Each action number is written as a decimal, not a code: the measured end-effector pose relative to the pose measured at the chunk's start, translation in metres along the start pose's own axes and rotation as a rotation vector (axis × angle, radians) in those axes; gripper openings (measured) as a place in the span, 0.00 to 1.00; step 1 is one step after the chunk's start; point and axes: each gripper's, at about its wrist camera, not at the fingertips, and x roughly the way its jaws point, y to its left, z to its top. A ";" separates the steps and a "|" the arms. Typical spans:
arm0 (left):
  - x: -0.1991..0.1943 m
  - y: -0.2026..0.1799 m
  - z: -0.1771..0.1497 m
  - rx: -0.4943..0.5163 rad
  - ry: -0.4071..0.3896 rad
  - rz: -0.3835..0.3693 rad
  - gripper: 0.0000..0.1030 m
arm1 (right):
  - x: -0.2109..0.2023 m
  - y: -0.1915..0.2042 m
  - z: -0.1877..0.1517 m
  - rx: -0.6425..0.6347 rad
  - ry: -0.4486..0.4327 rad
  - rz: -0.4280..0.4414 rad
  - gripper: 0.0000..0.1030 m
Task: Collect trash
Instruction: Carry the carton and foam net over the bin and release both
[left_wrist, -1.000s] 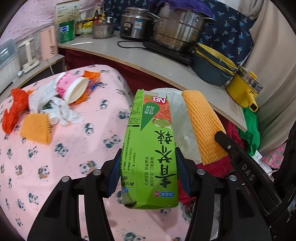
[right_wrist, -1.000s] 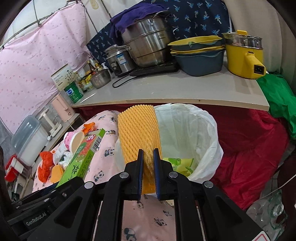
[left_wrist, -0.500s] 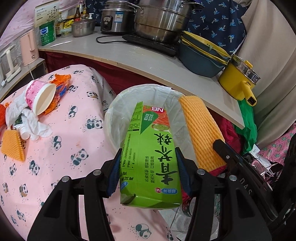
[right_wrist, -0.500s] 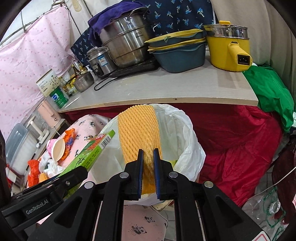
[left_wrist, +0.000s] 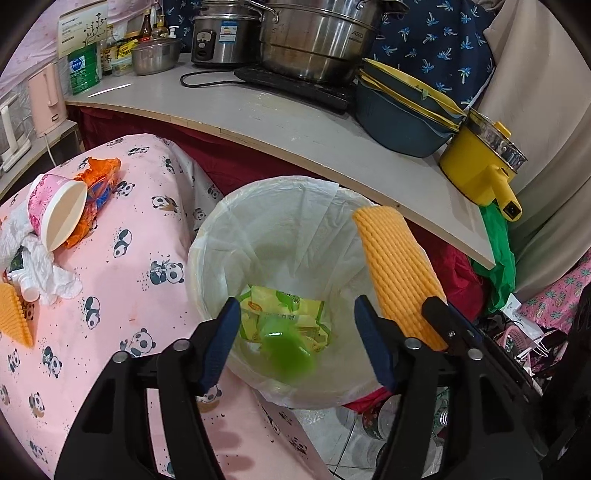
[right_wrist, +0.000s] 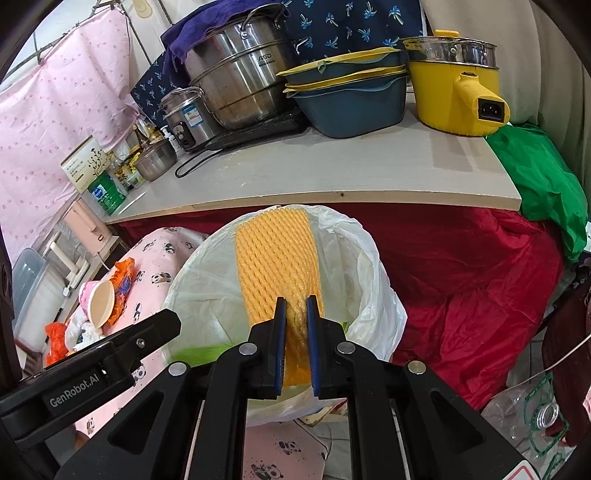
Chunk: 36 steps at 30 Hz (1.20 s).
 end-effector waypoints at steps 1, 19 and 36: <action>0.000 0.001 0.001 0.000 -0.002 0.004 0.60 | 0.001 0.000 0.000 0.000 0.001 -0.002 0.10; -0.013 0.016 -0.001 -0.002 -0.047 0.069 0.61 | 0.018 0.017 0.001 -0.026 0.025 0.013 0.19; -0.039 0.040 -0.008 -0.043 -0.087 0.112 0.64 | 0.005 0.045 0.001 -0.066 0.006 0.042 0.30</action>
